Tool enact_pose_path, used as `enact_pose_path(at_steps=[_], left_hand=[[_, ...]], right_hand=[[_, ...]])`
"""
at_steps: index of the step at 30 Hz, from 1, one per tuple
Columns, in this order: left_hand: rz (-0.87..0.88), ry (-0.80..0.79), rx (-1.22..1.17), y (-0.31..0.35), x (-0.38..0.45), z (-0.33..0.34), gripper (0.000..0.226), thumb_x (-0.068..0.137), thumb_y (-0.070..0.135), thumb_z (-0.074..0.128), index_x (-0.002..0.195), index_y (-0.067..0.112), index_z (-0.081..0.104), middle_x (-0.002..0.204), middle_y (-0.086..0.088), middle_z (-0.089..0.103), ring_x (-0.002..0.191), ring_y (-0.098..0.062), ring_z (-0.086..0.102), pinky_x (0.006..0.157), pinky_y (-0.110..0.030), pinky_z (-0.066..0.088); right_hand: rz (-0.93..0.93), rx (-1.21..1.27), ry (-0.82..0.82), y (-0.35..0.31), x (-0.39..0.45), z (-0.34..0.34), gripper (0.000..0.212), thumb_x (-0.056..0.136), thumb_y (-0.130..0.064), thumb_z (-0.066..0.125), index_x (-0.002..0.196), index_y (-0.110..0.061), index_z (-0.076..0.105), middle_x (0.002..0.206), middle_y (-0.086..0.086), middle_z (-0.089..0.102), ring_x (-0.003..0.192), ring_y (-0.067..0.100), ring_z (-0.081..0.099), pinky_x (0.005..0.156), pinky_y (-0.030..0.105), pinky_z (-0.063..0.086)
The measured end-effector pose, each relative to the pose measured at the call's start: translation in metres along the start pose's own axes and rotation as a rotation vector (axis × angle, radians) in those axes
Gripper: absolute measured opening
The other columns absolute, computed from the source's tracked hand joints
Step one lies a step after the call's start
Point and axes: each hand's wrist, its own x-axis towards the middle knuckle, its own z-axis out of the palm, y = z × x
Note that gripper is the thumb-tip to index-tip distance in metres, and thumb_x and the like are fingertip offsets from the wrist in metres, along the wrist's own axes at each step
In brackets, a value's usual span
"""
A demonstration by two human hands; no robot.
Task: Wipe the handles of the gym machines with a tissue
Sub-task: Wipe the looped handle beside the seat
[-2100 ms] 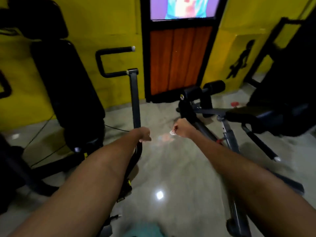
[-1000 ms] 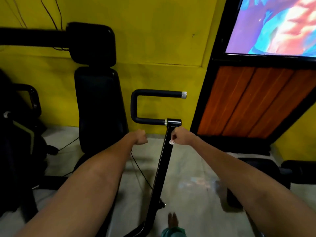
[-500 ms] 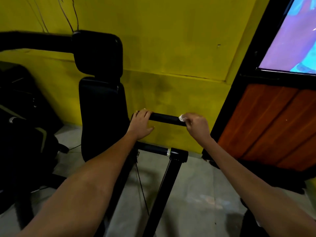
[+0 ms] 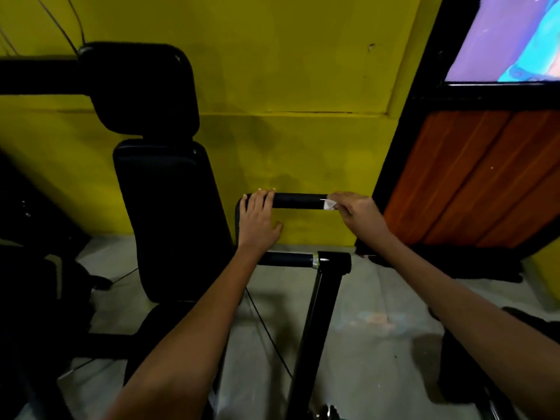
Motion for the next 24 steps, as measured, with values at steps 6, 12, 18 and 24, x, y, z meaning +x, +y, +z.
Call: enact_pose_path(at_steps=[6,12,18,24], left_hand=[[0.049,0.077,-0.105,-0.012,0.003,0.009,0.068,0.079,0.020,0.064,0.141,0.008,0.038,0.140,-0.010,0.043,0.143,-0.030,0.022,0.117,-0.042,-0.002],[0.058,0.052,-0.153,-0.017,0.011,0.009,0.059,0.082,0.016,0.060,0.138,0.010,0.042,0.144,-0.013,0.039,0.142,-0.029,0.023,0.118,-0.042,0.004],[0.110,0.049,-0.090,-0.021,0.010,0.004,0.063,0.079,0.019,0.063,0.137,0.008,0.043,0.130,-0.014,0.048,0.127,-0.031,0.040,0.115,-0.043,0.016],[0.131,0.049,-0.110,-0.026,0.007,0.008,0.069,0.078,0.017,0.064,0.141,0.004,0.038,0.135,-0.015,0.046,0.131,-0.032,0.038,0.117,-0.042,0.012]], right_hand=[[0.263,0.001,0.147,-0.018,0.015,0.020,0.027,0.082,0.006,0.050,0.099,0.000,0.071,0.102,0.018,0.070,0.091,0.032,0.067,0.083,0.045,0.053],[0.160,-0.111,0.136,-0.020,-0.006,0.005,0.027,0.085,-0.001,0.049,0.101,-0.002,0.071,0.107,0.017,0.069,0.091,0.034,0.067,0.080,0.046,0.055],[0.338,-0.099,0.156,-0.043,0.021,0.031,0.028,0.079,0.009,0.047,0.091,0.001,0.072,0.094,0.019,0.070,0.080,0.035,0.066,0.077,0.047,0.053],[0.173,-0.099,0.119,-0.025,0.002,0.009,0.028,0.081,0.002,0.046,0.094,-0.001,0.071,0.094,0.017,0.071,0.080,0.034,0.067,0.071,0.046,0.055]])
